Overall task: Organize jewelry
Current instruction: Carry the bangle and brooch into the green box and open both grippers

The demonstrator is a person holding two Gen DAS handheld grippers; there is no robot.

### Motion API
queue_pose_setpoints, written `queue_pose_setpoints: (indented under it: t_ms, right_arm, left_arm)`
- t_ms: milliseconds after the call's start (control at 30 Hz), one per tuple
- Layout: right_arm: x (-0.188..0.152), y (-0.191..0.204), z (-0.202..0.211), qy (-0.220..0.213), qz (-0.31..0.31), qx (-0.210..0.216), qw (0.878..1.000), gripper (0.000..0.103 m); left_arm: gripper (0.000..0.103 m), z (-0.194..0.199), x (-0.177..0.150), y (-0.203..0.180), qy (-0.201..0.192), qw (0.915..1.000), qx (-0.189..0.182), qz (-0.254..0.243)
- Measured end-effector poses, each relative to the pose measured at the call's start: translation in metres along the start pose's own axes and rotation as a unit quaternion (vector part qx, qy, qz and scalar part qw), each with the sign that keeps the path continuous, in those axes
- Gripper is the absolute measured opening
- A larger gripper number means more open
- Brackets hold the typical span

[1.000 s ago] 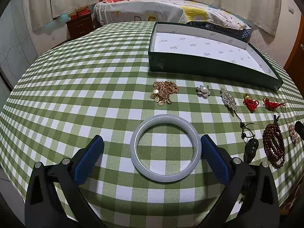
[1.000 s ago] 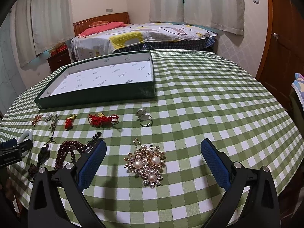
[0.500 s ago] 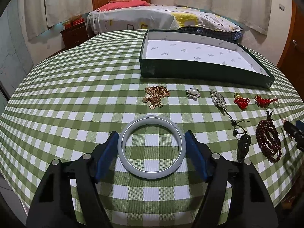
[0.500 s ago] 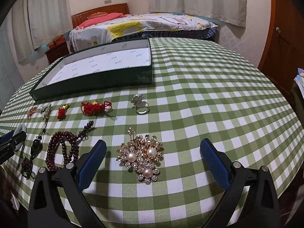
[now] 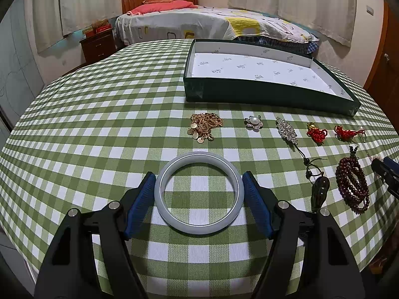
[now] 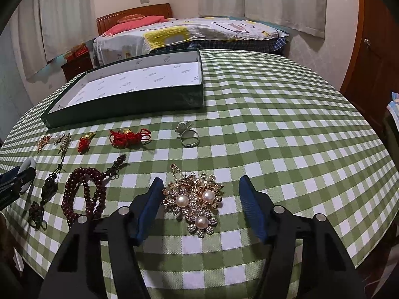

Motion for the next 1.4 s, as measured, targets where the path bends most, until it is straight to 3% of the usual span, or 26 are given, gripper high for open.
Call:
queue_pose_setpoints:
  t_ms: [167, 300, 933, 1167, 1400]
  right_arm:
    - [-0.004, 0.001, 0.004, -0.003, 0.003, 0.002, 1.000, 0.062]
    - [-0.007, 0.004, 0.008, -0.008, 0.009, 0.009, 1.000, 0.048]
    - [0.002, 0.010, 0.023, -0.031, 0.018, 0.009, 0.999, 0.046]
    - [0.017, 0.015, 0.038, -0.057, 0.023, 0.016, 0.998, 0.046]
    - [0.052, 0.028, 0.059, -0.099, 0.029, 0.036, 0.994, 0.046]
  left_arm:
    - [0.069, 0.000, 0.000, 0.000, -0.001, 1.0000, 0.000, 0.000]
    - [0.069, 0.000, 0.000, 0.001, 0.000, 1.0000, 0.001, 0.001]
    - [0.069, 0.003, -0.001, 0.006, 0.001, 0.9999, 0.001, 0.013]
    - [0.069, 0.019, 0.010, 0.007, -0.022, 0.9996, 0.001, 0.020]
    - [0.069, 0.048, 0.046, 0.004, -0.067, 0.9974, -0.007, 0.025]
Point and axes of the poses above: each gripper's, at about its wrist camera, not at the fingertips, and z roughly against the way its jaws point, y to its left, x to its top, the point moved 7 cm from there along -z, roughly the way its jaws point, and after that the axes turned 6 degrees about x, right-handed, at the moved point
